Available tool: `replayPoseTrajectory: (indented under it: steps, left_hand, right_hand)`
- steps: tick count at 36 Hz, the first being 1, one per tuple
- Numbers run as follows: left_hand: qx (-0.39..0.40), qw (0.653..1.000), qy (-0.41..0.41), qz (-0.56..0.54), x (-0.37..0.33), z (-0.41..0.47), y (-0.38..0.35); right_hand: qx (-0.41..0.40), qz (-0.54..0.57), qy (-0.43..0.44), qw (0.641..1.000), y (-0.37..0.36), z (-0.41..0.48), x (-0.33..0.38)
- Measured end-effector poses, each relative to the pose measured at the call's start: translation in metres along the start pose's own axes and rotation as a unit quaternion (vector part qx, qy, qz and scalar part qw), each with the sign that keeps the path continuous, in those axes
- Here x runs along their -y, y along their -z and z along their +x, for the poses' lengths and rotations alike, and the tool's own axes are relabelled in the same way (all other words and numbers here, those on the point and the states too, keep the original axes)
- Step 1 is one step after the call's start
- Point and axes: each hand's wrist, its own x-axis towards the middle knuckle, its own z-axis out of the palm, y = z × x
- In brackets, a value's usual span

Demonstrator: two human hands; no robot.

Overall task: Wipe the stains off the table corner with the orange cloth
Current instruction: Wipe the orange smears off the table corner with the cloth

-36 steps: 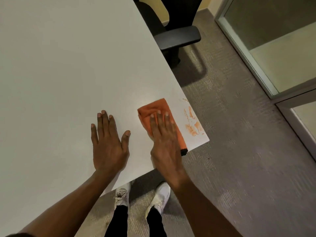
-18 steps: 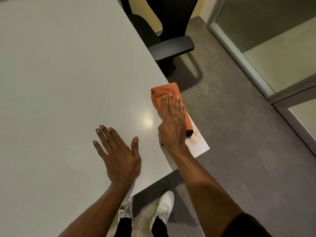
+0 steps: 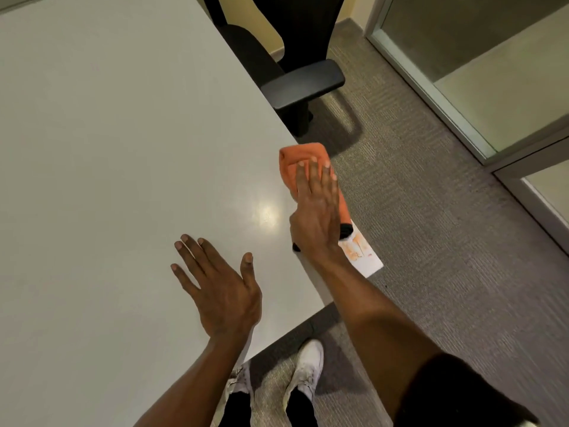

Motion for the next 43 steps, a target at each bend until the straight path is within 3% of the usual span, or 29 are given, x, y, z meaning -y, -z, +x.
replayPoseTrajectory:
  steps: [4, 12, 22, 28, 32, 38, 43]
  left_hand:
    - [0.000, 1.000, 0.001, -0.002, 0.000, 0.000, 0.001]
    - [0.001, 1.000, -0.003, -0.002, 0.000, 0.000, 0.000]
    - [0.004, 1.000, -0.004, -0.008, 0.001, 0.000, 0.000]
    - [0.000, 1.000, -0.003, -0.007, 0.001, 0.000, 0.001]
    - [0.001, 1.000, 0.000, -0.007, 0.000, 0.000, 0.002]
    - [-0.002, 1.000, -0.006, -0.010, 0.000, -0.001, 0.000]
    - [-0.006, 1.000, -0.008, -0.012, 0.001, -0.002, -0.001]
  right_hand:
    - [-0.006, -0.009, -0.008, 1.000, -0.003, -0.028, 0.002]
    - [0.010, -0.002, -0.035, 0.999, 0.017, -0.176, 0.003]
    - [0.007, -0.008, -0.039, 0.999, 0.009, -0.045, -0.017]
    - [0.035, -0.035, 0.000, 0.999, 0.018, -0.134, -0.028]
    - [-0.005, 0.015, -0.010, 1.000, 0.028, -0.202, -0.024]
    - [0.048, 0.002, 0.019, 0.999, 0.026, -0.143, -0.031]
    - [0.014, 0.006, -0.001, 1.000, 0.014, -0.084, -0.029]
